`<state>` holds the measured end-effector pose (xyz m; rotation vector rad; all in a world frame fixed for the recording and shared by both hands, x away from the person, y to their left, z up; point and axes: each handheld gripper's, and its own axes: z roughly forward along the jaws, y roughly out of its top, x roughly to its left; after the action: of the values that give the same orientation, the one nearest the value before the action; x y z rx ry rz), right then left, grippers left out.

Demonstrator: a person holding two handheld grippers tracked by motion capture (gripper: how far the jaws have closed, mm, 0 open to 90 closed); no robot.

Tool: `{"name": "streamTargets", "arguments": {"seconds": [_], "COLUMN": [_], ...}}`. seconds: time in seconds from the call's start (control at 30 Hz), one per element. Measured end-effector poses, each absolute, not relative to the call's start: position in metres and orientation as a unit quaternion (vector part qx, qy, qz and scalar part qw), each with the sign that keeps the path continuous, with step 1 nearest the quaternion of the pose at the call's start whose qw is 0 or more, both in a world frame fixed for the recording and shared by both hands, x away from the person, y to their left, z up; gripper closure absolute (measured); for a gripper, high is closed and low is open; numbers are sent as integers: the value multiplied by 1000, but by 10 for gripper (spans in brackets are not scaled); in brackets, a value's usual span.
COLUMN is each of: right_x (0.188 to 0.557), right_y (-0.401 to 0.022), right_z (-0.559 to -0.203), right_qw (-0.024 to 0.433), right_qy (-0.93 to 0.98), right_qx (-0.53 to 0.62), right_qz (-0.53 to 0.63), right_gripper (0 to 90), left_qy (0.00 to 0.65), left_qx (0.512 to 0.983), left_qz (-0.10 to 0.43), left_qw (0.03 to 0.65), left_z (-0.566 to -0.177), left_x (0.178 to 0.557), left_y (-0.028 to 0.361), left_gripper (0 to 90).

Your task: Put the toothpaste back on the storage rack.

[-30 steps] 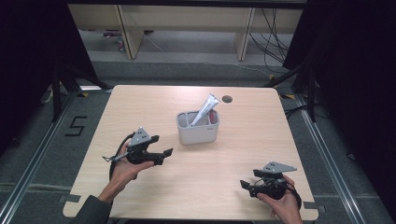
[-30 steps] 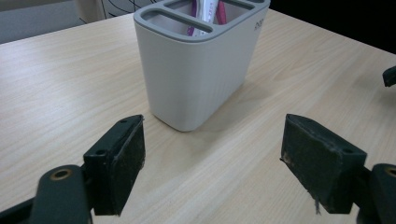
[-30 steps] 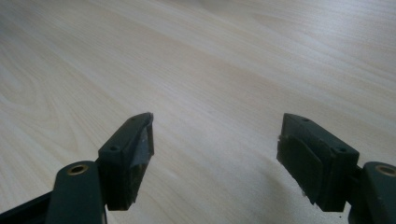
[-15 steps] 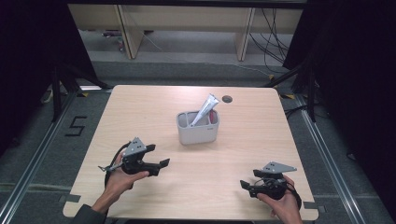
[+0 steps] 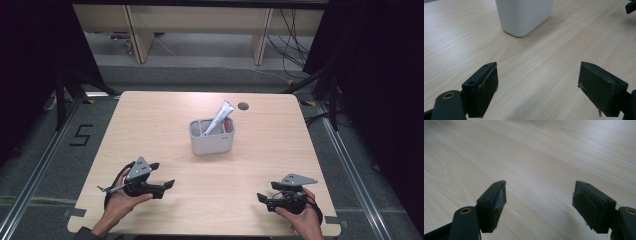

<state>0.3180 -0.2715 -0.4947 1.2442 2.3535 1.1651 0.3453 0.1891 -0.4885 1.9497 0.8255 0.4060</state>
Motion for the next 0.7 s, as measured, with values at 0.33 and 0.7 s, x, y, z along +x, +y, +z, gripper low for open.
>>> {"name": "streamTargets", "arguments": {"seconds": [0.33, 0.7], "right_x": [318, 318], "right_y": [-272, -271], "right_z": [-495, -495], "right_qw": [118, 118], "right_qy": [806, 806], "right_qx": [424, 420], "right_qz": [395, 399], "right_gripper": [276, 276], "left_qy": [326, 329], "left_qx": [803, 808], "left_qz": [161, 151], "left_qw": [472, 465], "left_z": [-492, -497], "left_x": [328, 307], "left_y": [189, 187], "left_gripper": [158, 158]}}
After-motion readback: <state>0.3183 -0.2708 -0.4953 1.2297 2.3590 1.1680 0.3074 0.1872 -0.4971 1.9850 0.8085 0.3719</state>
